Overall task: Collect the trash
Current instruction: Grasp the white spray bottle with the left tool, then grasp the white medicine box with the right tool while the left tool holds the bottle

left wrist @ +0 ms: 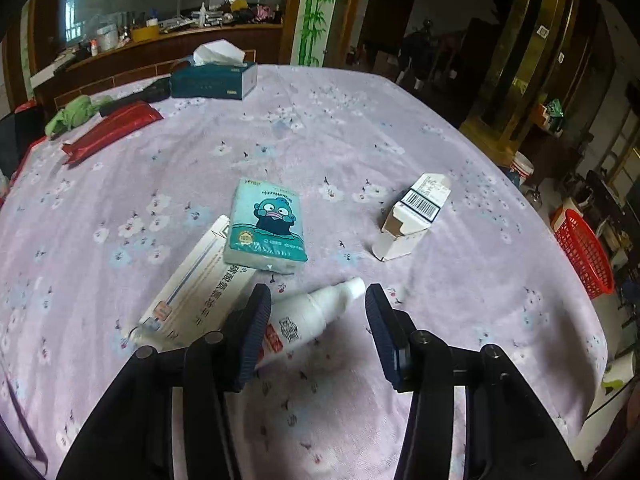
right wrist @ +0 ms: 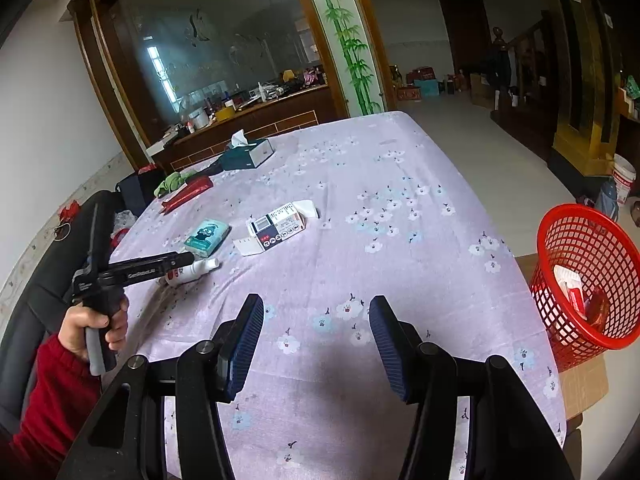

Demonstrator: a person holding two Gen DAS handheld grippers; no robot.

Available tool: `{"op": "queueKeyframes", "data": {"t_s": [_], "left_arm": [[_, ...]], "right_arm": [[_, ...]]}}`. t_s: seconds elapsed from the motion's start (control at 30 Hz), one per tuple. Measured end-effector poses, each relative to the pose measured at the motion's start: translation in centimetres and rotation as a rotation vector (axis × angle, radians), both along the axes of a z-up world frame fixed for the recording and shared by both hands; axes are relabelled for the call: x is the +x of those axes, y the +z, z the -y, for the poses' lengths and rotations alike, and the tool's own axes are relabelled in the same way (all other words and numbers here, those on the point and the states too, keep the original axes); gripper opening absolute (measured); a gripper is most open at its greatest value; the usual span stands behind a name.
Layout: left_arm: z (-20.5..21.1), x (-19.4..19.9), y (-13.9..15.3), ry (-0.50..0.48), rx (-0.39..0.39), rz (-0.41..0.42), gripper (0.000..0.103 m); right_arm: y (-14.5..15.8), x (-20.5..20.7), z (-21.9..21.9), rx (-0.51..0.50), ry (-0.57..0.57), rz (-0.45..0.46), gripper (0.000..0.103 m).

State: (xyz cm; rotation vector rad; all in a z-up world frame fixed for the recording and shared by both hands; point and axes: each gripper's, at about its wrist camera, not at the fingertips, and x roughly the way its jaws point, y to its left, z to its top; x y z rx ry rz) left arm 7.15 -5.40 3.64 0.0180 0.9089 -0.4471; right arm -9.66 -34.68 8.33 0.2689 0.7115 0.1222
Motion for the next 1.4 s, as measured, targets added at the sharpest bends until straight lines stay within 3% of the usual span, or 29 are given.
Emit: {"op": "queueKeyframes", "data": {"t_s": [0.27,0.43,0.6,0.7,0.83,1.07,1.23,1.4], "left_arm": [[0.2,-0.3,-2.4,-0.036,0.028,-0.081,0.047],[1.6,-2.4,-2.8,-0.048,0.058,-0.067,0.047],[2.5,-3.3,-2.9,0.049,0.086,-0.062,0.030],[2.3,-3.8,-2.8,0.110,0.039,-0.075,0.028],[2.4,-5.3,-2.4,0.150,0.019,-0.005,0.028],[-0.6,-5.3,-1.8,0.187,-0.201,0.015,0.028],[-2.4,-5.0,-1.2,0.271,-0.221,0.061,0.028],[-2.8,-4.7,-1.2,0.271,-0.233,0.065,0.028]], "right_arm": [[-0.5,0.6,-0.2,0.003,0.005,-0.014,0.059],[-0.9,1.4,-0.4,0.012,0.013,-0.031,0.059],[-0.8,2.4,-0.9,0.027,0.026,-0.052,0.059],[-0.7,3.5,-1.6,0.038,0.035,-0.076,0.059],[-0.7,5.8,-3.2,0.021,0.043,-0.105,0.063],[-1.3,13.4,-5.7,0.080,-0.020,-0.228,0.064],[-2.6,19.2,-6.9,0.129,-0.126,-0.300,0.067],[-5.0,24.4,-8.1,0.163,-0.235,-0.406,0.067]]}}
